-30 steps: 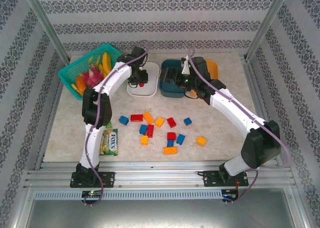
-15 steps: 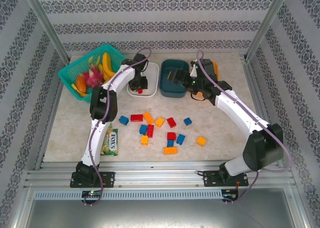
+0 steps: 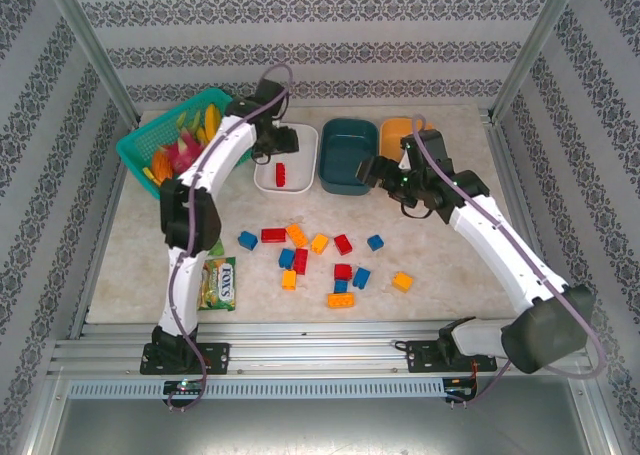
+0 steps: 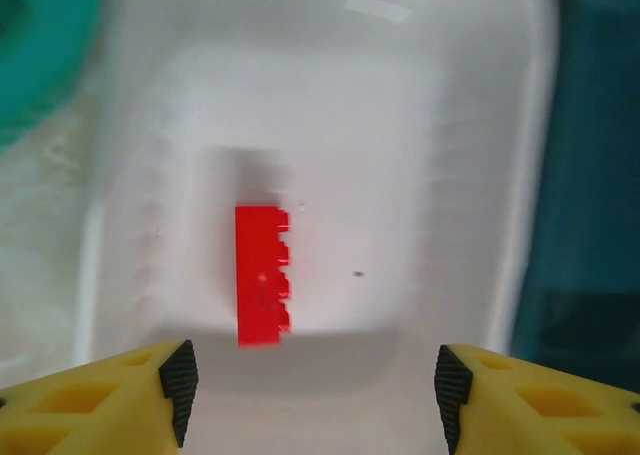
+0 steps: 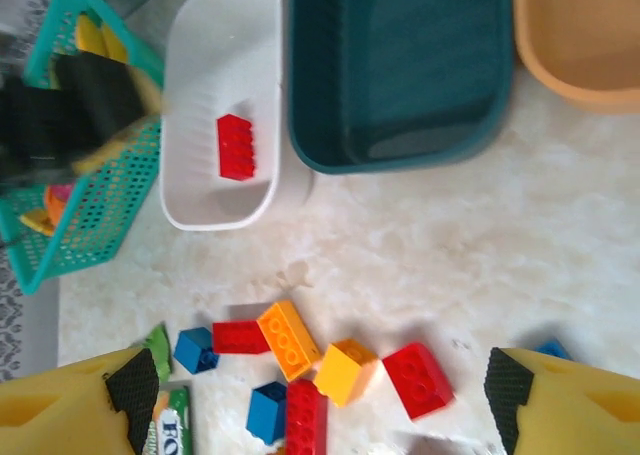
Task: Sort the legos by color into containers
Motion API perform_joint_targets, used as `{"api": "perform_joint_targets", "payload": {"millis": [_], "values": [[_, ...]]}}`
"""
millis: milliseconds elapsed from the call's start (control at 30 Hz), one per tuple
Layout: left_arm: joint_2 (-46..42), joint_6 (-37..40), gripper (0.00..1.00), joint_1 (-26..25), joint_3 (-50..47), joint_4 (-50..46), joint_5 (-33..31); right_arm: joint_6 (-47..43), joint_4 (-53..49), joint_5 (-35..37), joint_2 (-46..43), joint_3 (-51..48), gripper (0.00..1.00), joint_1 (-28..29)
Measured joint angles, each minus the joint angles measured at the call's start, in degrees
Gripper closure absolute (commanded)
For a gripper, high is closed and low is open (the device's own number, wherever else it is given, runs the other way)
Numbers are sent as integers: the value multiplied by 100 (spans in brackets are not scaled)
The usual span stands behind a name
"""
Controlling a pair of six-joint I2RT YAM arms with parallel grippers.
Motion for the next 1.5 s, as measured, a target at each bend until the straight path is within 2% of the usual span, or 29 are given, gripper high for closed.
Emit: {"api": "perform_joint_targets", "payload": {"millis": [200,400,567,733,967,1267,1500], "values": [[-2017,63,16,-295,-1274,579,149,81,-785,358,-535,0,16,13],[-3622,133,15,-953,-3418,1436,951,496,-1773,682,-704,-214,16,2],[-4363,107,13,-1600,-5386,1985,1644,979,-1998,459,-752,-1451,15,-162],[-4752,-26,14,-2181,-6518,2201,1853,1259,-1906,254,-664,-2393,17,-269],[-4900,-197,14,-2380,-6828,2614,1860,1357,-1263,0,-160,-2935,23,-304],[-4898,-234,14,-2420,-6828,2787,1840,1379,-761,-42,199,-3147,38,-341],[-4896,-321,15,-2448,-6822,2793,1801,1351,-601,-39,409,-3185,62,-339]]}}
